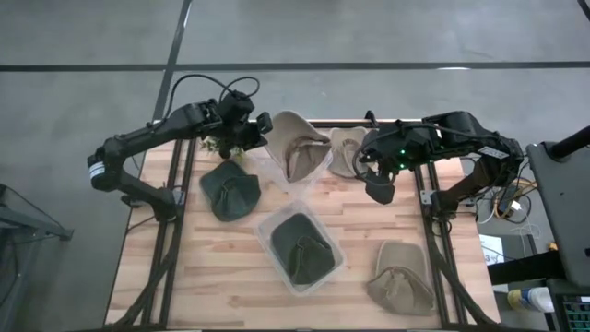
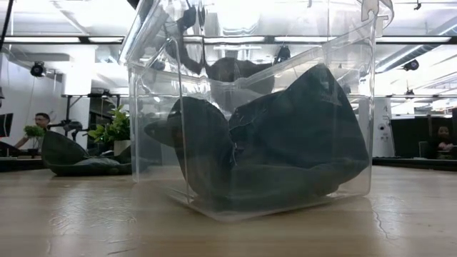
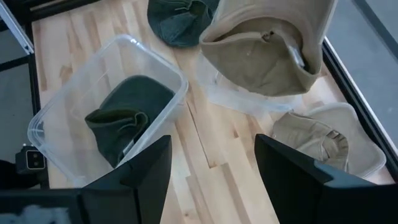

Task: Pick & Place hat
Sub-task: Put the left brown cap into the top transparent bin, then put the bottom brown cap into the top transparent bin

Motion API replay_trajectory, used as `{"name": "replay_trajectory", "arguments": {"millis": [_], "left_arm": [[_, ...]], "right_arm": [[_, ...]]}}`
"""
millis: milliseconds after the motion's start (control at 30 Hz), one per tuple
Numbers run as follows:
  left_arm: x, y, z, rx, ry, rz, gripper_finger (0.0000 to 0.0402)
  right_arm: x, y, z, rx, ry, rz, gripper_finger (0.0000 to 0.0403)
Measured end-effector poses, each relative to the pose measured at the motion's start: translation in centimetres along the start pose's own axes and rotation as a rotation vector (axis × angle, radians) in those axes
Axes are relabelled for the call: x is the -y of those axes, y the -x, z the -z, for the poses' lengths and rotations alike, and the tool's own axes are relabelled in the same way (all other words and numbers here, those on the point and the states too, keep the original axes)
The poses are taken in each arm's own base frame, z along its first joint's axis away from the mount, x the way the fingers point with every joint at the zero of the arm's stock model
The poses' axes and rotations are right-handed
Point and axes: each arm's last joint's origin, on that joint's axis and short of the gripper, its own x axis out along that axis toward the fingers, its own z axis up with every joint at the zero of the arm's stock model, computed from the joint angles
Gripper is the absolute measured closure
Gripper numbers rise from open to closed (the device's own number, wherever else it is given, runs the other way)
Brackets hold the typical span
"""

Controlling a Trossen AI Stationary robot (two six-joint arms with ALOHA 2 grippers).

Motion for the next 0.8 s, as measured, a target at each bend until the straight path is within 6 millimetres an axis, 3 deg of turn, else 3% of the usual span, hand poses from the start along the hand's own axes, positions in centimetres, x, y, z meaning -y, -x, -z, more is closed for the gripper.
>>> {"name": "replay_trajectory", "arguments": {"millis": [300,433,633,800], "left_arm": [[-1.5,-1.6,0.1,-0.018,0.09,-0.071,0.0356],[-1.5,-1.9,0.1,-0.007,0.024,-0.044,0.0333],[-1.5,-1.9,0.0,0.023,-0.13,-0.05,0.0267],[-1.5,-1.7,-0.2,0.061,-0.141,-0.054,0.0209]], "right_arm": [[0.0,-0.2,0.0,-0.005,0.053,0.002,0.0179],[0.0,-0.2,0.0,-0.005,0.072,0.002,0.0179],[0.0,-0.2,0.0,-0.005,0.089,0.002,0.0179],[0.0,-0.2,0.0,-0.005,0.103,0.002,0.0179]]}}
